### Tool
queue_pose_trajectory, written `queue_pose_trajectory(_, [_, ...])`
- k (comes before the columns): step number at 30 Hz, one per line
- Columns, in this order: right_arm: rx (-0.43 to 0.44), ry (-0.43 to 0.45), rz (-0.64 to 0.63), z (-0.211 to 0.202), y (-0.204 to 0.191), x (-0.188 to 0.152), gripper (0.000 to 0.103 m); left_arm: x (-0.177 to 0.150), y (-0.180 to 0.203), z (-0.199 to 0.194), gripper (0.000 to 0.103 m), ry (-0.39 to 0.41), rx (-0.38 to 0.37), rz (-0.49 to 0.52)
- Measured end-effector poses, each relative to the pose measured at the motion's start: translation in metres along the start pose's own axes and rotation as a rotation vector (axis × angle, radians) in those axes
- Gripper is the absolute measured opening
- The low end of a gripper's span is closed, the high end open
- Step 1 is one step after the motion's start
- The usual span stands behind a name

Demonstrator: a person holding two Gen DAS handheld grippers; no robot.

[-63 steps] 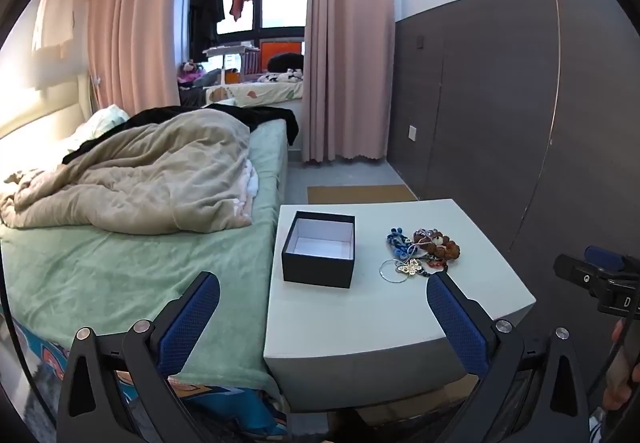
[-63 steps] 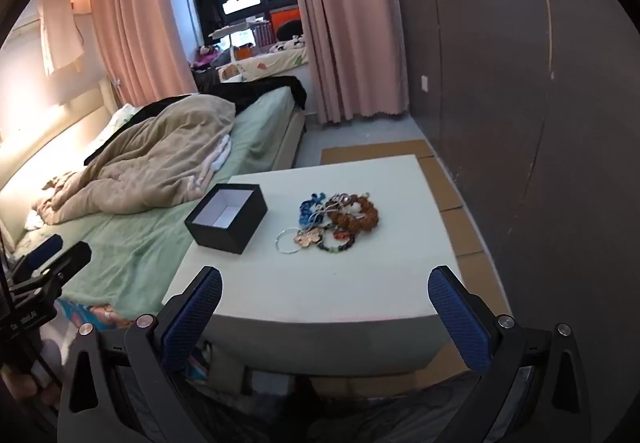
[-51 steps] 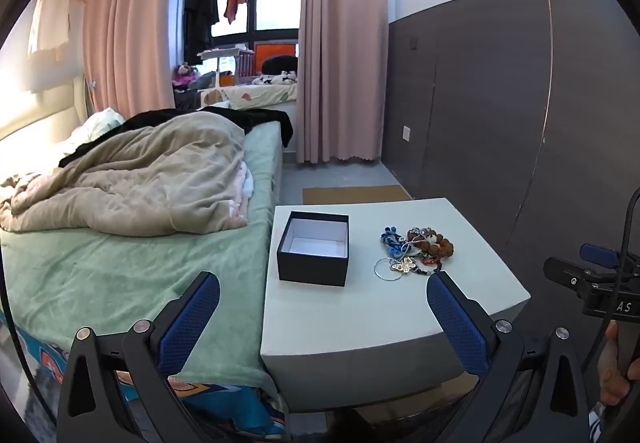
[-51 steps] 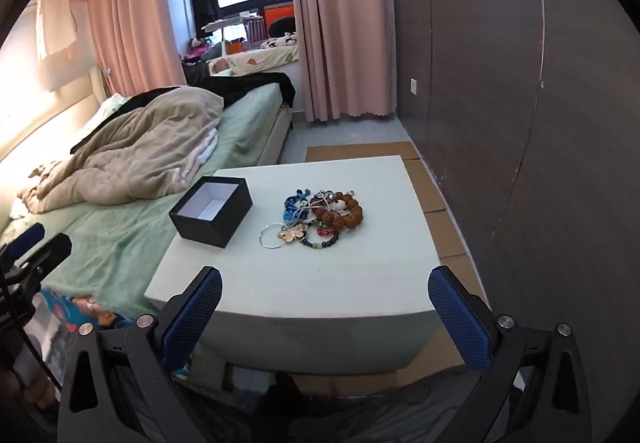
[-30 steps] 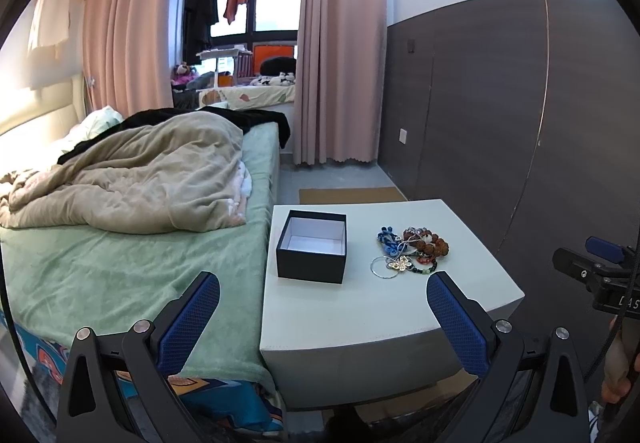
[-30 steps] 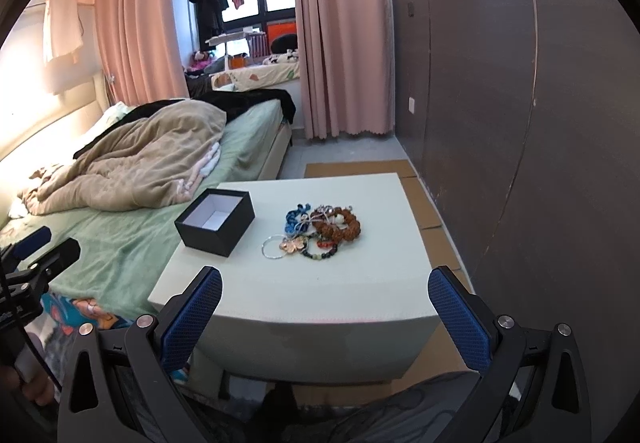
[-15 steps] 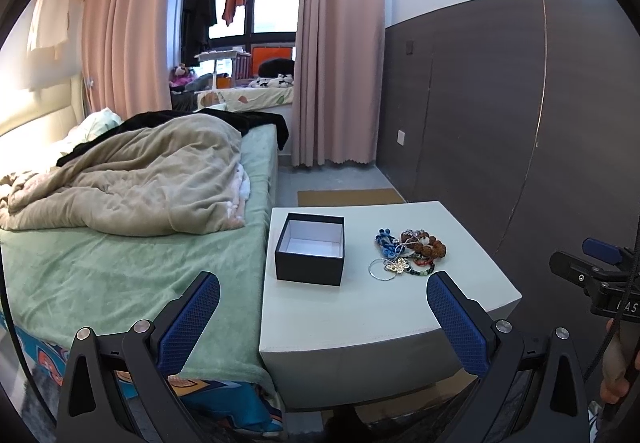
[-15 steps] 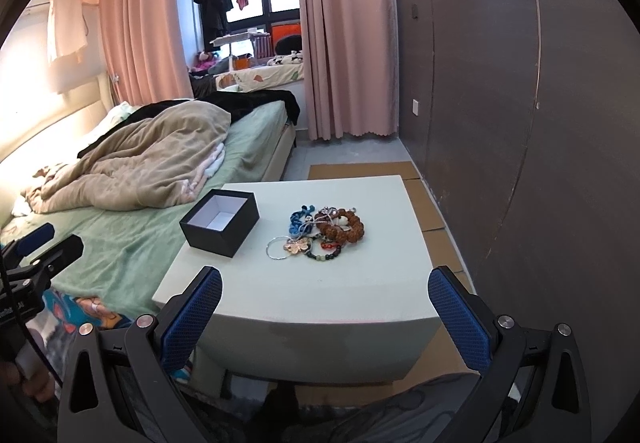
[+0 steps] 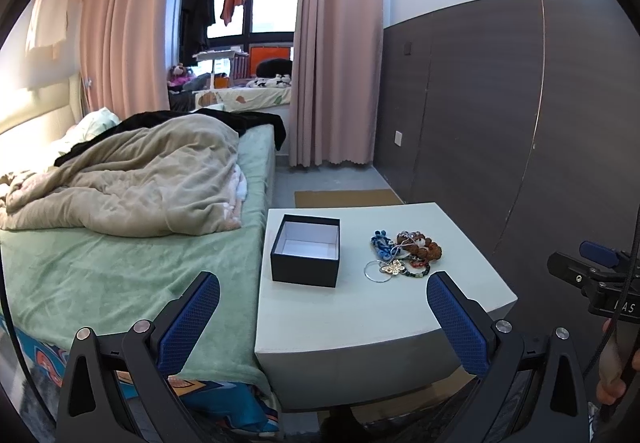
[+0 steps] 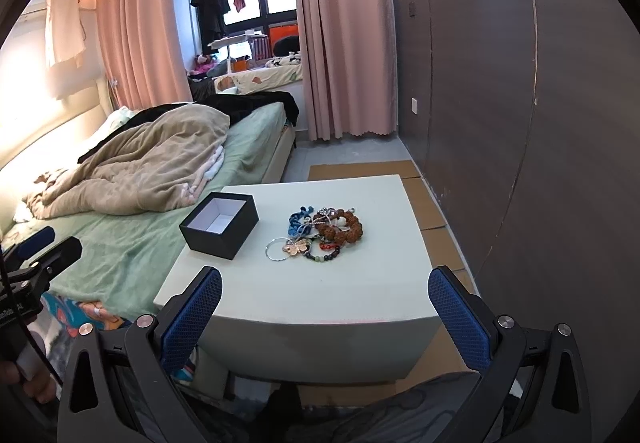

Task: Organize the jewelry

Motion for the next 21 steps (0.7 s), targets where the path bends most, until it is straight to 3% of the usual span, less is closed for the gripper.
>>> queue_pose_trajectory(21, [-0.007, -0.01, 0.019, -0.0009, 0.0095, -0.0015, 0.103, -0.0029, 0.0026, 0.0046, 0.103, -0.01, -0.013, 0.004])
Point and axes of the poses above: each gripper's, at about its wrist camera, not at the fingertips, and z roughly the way its jaws point, y to its right, x to its top, the point moved 3 cm from there along z, roughly the way its jaws point, and after that the axes turned 2 degrees about -z, right-handed, at the moved point
